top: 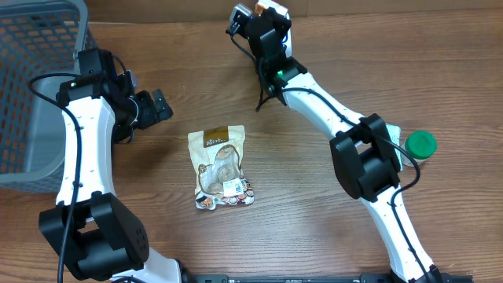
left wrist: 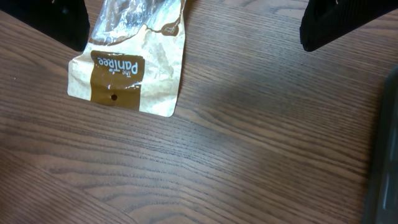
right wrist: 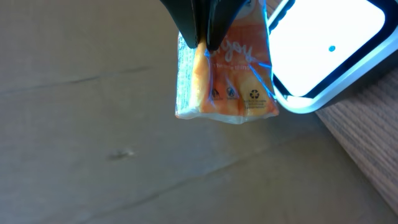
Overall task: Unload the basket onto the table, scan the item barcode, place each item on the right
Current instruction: 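Hold the orange pack in front of the scanner window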
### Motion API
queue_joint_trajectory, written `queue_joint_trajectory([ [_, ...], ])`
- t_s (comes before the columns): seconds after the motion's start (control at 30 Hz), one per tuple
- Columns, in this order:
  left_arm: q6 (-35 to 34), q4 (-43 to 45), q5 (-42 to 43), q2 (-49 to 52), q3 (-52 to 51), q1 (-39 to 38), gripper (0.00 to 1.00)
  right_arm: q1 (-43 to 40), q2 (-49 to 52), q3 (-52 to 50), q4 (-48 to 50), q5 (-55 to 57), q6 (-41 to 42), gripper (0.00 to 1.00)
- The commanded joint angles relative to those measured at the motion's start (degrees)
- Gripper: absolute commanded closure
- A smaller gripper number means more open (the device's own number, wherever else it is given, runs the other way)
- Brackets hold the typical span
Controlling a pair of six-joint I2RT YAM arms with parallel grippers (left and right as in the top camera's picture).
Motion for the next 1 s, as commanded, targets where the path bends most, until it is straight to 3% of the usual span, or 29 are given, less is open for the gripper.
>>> queue_joint_trajectory([
  [0.0, 1.31, 0.02, 0.02, 0.11, 1.2, -0.31, 0.0, 0.28, 2.82, 1.42, 3.02, 1.29, -4.04, 0.96],
  [0.53, 1.31, 0.02, 0.02, 0.11, 1.2, -0.31, 0.0, 0.33, 5.25, 1.42, 4.11, 1.27, -3.8, 0.96],
  [0.73, 1.31, 0.02, 0.02, 0.11, 1.2, -0.33, 0.0, 0.66, 4.61, 1.42, 10.97, 5.44, -3.5, 0.96],
  [0.97, 1.31, 0.02, 0.04, 0.11, 1.2, -0.33, 0.0, 0.66, -1.62, 1.42, 6.56, 5.86, 4.55, 0.96],
])
